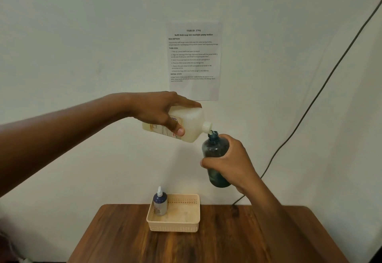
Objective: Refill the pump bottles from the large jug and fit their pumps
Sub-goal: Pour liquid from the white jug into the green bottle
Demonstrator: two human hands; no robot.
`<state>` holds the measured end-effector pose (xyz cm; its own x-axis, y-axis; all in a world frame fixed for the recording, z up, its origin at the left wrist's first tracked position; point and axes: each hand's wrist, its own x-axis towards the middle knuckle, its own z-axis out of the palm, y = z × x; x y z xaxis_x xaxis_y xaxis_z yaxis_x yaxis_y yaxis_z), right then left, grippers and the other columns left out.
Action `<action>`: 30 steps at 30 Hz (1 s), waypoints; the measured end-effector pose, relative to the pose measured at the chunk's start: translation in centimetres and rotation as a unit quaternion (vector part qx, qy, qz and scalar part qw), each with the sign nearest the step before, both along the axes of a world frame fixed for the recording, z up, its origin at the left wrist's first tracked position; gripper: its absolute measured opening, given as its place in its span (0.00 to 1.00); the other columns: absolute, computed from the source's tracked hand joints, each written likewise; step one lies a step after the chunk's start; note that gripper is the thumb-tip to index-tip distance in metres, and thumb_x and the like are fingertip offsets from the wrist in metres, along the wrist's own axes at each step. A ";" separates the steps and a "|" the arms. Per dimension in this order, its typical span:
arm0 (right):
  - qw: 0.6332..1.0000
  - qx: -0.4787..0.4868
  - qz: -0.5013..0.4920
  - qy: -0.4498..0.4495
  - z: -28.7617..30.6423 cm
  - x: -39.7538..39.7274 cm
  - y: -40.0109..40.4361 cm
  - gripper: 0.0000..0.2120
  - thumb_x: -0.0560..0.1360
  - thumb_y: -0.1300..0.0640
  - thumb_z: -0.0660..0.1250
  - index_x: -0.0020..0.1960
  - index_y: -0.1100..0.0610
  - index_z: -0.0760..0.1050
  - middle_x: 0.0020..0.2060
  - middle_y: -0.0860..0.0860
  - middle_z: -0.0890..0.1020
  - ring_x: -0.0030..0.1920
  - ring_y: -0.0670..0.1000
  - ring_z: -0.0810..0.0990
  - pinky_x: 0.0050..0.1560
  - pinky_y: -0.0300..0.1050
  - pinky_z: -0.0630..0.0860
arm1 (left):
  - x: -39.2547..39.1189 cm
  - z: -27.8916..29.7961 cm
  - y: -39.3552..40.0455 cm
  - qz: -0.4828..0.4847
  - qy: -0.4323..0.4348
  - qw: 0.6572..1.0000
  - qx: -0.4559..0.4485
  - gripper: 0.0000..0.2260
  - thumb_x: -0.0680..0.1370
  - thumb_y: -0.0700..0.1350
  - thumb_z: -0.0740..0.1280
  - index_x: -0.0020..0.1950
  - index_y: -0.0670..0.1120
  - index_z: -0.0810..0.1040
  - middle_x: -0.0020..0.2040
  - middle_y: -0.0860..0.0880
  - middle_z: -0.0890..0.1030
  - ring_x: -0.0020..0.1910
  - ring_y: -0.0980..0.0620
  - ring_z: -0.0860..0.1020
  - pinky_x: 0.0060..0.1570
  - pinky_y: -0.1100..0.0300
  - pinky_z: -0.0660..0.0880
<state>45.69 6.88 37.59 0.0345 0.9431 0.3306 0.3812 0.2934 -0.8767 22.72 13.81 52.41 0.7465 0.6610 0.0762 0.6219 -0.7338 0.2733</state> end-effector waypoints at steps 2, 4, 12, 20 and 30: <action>1.000 0.001 0.000 -0.002 0.1 -0.1 0.0 0.25 0.60 0.52 0.80 0.51 0.39 0.73 0.47 0.36 0.78 0.46 0.45 0.79 0.37 0.32 0.73 | 0.0 0.1 0.1 -0.001 -0.002 1.000 -0.004 0.35 0.71 0.56 0.78 0.76 0.62 0.69 0.58 0.61 0.78 0.56 0.61 0.78 0.51 0.68 0.78; 1.000 0.003 0.001 -0.003 0.2 -0.1 0.0 0.24 0.59 0.51 0.80 0.50 0.38 0.73 0.47 0.36 0.78 0.46 0.45 0.79 0.37 0.32 0.74 | 0.0 0.2 0.1 0.003 -0.002 1.000 -0.007 0.35 0.72 0.55 0.79 0.76 0.62 0.69 0.59 0.61 0.78 0.56 0.60 0.79 0.49 0.71 0.77; 1.000 0.000 -0.007 0.002 0.3 0.0 -0.1 0.24 0.56 0.49 0.78 0.49 0.39 0.74 0.41 0.34 0.80 0.44 0.40 0.81 0.37 0.32 0.74 | 0.2 0.5 -0.1 -0.006 -0.005 1.000 -0.014 0.32 0.72 0.55 0.79 0.70 0.72 0.67 0.58 0.60 0.79 0.53 0.61 0.77 0.52 0.68 0.77; 1.000 0.001 -0.006 0.001 0.5 -0.1 -0.1 0.24 0.57 0.50 0.79 0.51 0.40 0.74 0.45 0.37 0.80 0.45 0.44 0.81 0.38 0.34 0.75 | 0.3 0.8 -0.1 -0.004 0.008 1.000 -0.006 0.33 0.73 0.53 0.79 0.75 0.63 0.70 0.59 0.60 0.79 0.58 0.54 0.79 0.52 0.67 0.79; 1.000 0.003 0.001 0.002 0.8 -0.2 -0.4 0.23 0.60 0.53 0.79 0.50 0.40 0.74 0.46 0.37 0.79 0.46 0.45 0.80 0.38 0.33 0.74 | 0.2 1.1 -0.4 0.005 0.001 1.000 -0.006 0.34 0.73 0.53 0.79 0.75 0.64 0.70 0.58 0.63 0.78 0.56 0.61 0.79 0.49 0.73 0.77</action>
